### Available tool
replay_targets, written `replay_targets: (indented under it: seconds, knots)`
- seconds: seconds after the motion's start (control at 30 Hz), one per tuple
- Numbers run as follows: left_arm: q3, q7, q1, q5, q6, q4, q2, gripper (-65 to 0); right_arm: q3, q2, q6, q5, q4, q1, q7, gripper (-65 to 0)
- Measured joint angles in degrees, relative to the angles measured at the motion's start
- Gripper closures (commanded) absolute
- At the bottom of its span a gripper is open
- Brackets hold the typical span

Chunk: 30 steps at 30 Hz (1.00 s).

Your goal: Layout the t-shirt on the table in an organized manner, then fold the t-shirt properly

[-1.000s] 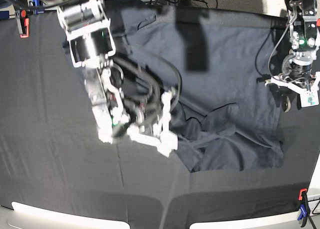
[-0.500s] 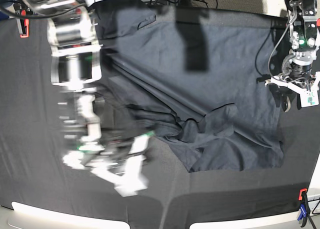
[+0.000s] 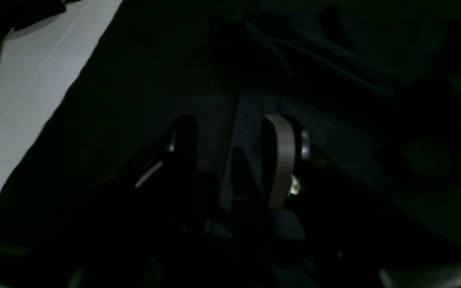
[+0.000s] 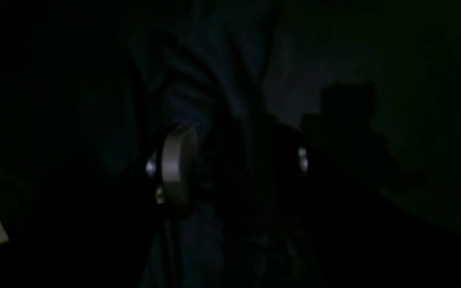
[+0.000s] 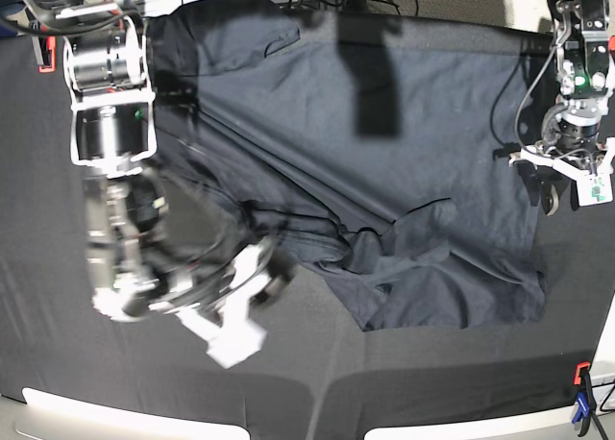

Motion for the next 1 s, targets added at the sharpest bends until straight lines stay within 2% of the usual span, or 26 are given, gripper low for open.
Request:
replay_targets:
  seconds: [0.07, 0.17, 0.3, 0.43, 0.5, 0.73, 0.93, 1.0]
  knots:
    - [0.0, 0.92, 0.0, 0.02, 0.0, 0.0, -0.02, -24.9, -4.98, 0.09, 0.04, -1.46, 0.0, 0.42, 0.02, -29.8]
    - [0.0, 0.9, 0.0, 0.02, 0.0, 0.0, 0.0, -24.9, -11.96, -0.15, 0.31, -8.07, 0.0, 1.36, 0.5, -29.8]
    - [0.0, 0.92, 0.0, 0.04, -0.02, 0.0, 0.0, -24.9, -16.04, -0.04, 0.31, -9.33, 0.0, 1.99, 1.14, -29.7]
    - [0.0, 0.92, 0.0, 3.52, 0.0, 0.0, -0.02, -24.9, -16.35, -0.02, 0.31, -12.39, 0.0, 1.99, 1.33, -29.7]
    - [0.0, 1.16, 0.0, 3.91, -0.02, 0.0, 0.0, -24.9, -16.35, 0.04, 0.31, -14.14, 0.0, 2.01, 3.76, -29.7]
    - [0.0, 1.16, -0.02, 3.93, 0.0, 0.0, -0.02, -24.9, -16.35, 0.0, 0.31, -15.41, -0.59, 2.19, 5.2, -29.7]
    - [0.0, 1.29, 0.0, 3.93, 0.0, 0.0, 0.0, -24.9, -16.35, 0.09, 0.31, -15.17, -6.93, 2.14, 5.99, -29.7]
    - [0.0, 1.29, 0.0, 3.93, -0.02, 0.0, 0.0, -24.9, -16.35, 0.13, 0.31, -15.21, -7.41, 2.12, 5.9, -27.7]
